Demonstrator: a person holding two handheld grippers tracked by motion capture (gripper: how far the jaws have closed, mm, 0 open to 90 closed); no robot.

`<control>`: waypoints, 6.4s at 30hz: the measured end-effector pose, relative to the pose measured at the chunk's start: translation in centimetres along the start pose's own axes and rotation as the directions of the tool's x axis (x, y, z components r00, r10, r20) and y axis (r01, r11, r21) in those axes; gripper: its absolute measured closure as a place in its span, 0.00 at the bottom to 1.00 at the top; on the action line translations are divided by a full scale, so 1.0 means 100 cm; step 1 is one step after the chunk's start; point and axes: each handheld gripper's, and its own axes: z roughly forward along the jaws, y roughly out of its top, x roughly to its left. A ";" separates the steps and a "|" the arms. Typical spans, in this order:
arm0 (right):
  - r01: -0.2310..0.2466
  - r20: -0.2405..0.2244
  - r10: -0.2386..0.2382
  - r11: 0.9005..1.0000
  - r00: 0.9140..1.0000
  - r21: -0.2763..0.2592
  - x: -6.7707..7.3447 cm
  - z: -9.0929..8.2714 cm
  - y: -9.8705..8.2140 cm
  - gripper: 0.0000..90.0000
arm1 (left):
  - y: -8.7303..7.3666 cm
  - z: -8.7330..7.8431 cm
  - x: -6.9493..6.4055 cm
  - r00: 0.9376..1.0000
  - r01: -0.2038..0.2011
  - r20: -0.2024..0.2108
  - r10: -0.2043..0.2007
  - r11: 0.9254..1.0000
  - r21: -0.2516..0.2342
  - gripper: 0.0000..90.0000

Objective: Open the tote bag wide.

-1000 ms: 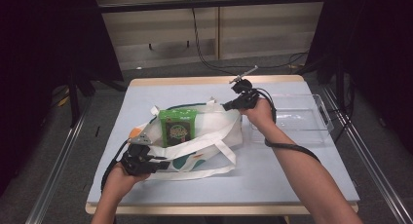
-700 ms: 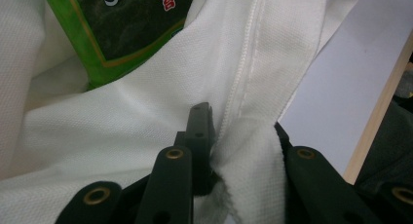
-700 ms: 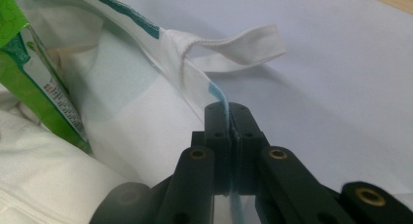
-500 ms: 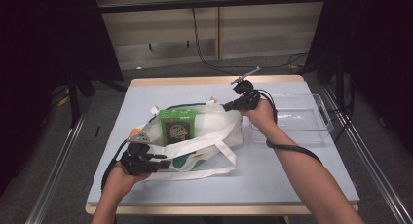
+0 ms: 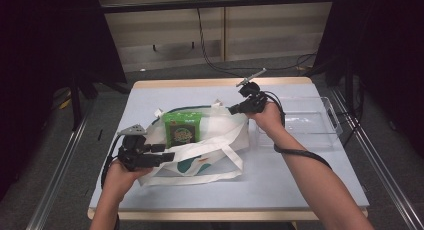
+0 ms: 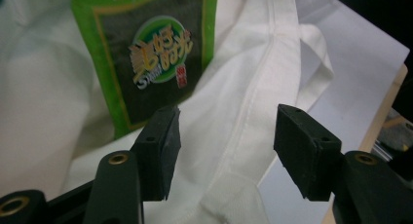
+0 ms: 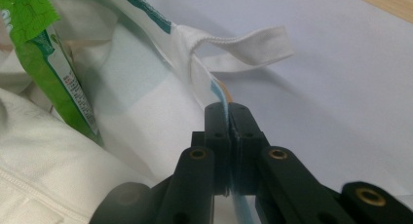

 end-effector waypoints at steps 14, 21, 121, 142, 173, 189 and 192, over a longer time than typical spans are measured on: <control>0.014 0.004 -0.014 1.000 1.000 0.003 0.006 -0.002 0.000 0.97 | 0.012 0.025 0.001 0.981 0.001 -0.195 -0.007 1.000 -0.030 0.84; 0.016 0.011 -0.017 1.000 1.000 0.008 0.007 -0.002 0.001 0.97 | 0.001 0.047 0.003 0.969 -0.025 -0.243 0.037 0.998 0.051 0.96; 0.119 -0.101 -0.115 0.992 0.988 0.039 0.070 0.030 -0.022 0.99 | 0.020 0.024 0.018 0.969 -0.008 -0.244 0.040 0.991 0.130 1.00; 0.127 -0.134 -0.118 0.990 0.984 0.056 0.078 0.037 -0.040 1.00 | 0.029 0.017 0.042 0.941 0.057 -0.338 -0.016 0.992 0.111 1.00; 0.128 -0.139 -0.119 0.990 0.983 0.051 0.081 0.042 -0.062 1.00 | 0.025 0.036 0.067 0.916 0.120 -0.393 -0.079 0.989 0.081 1.00; 0.116 -0.137 -0.108 0.992 0.985 0.055 0.081 0.048 -0.070 1.00 | 0.014 0.043 0.076 0.920 0.154 -0.376 -0.115 0.985 0.074 1.00; 0.108 -0.140 -0.099 0.992 0.985 0.061 0.080 0.050 -0.071 1.00 | 0.011 0.045 0.077 0.920 0.151 -0.377 -0.111 0.985 0.080 1.00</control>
